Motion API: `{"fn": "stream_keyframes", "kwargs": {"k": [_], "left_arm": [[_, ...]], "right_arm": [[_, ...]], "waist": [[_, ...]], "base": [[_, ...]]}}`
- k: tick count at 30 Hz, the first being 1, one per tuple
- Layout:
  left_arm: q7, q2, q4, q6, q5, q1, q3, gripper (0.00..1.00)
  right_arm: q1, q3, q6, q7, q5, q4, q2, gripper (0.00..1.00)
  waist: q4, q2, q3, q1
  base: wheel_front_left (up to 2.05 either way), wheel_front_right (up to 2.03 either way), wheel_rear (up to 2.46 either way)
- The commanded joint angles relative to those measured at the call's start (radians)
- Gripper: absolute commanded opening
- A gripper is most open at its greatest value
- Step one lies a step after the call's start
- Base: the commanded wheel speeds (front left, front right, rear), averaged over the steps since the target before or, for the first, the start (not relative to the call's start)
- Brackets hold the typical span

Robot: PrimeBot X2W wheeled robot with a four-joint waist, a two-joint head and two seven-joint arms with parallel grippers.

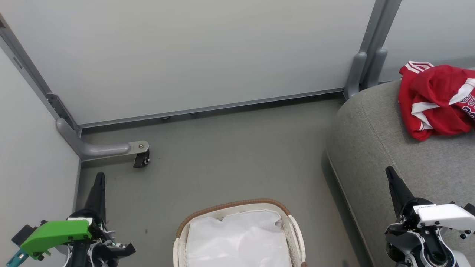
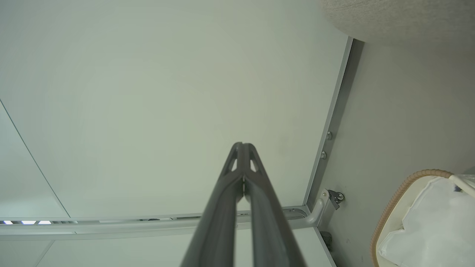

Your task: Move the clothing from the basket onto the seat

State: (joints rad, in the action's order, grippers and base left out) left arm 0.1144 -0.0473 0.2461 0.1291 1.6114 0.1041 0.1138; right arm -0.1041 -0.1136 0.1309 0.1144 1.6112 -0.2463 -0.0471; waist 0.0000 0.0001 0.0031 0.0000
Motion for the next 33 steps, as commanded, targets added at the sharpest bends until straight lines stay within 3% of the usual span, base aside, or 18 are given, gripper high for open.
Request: {"fn": "stream_keyframes", "kwargs": {"k": [1,33], "left_arm": [[0.003,-0.005,-0.002,0.004,0.003,0.01,0.002,0.0],[0.003,-0.005,-0.002,0.004,0.003,0.01,0.002,0.0]], "right_arm": [[-0.008,-0.002,0.0,0.003,0.003,0.004,-0.006,0.0],[-0.008,-0.002,0.0,0.003,0.004,0.004,-0.006,0.0]], "waist": [[0.0,-0.0001,0.0,0.0],[0.0,-0.0001,0.0,0.0]], "base": [[0.0,0.0,0.0],[0.0,0.0,0.0]]}}
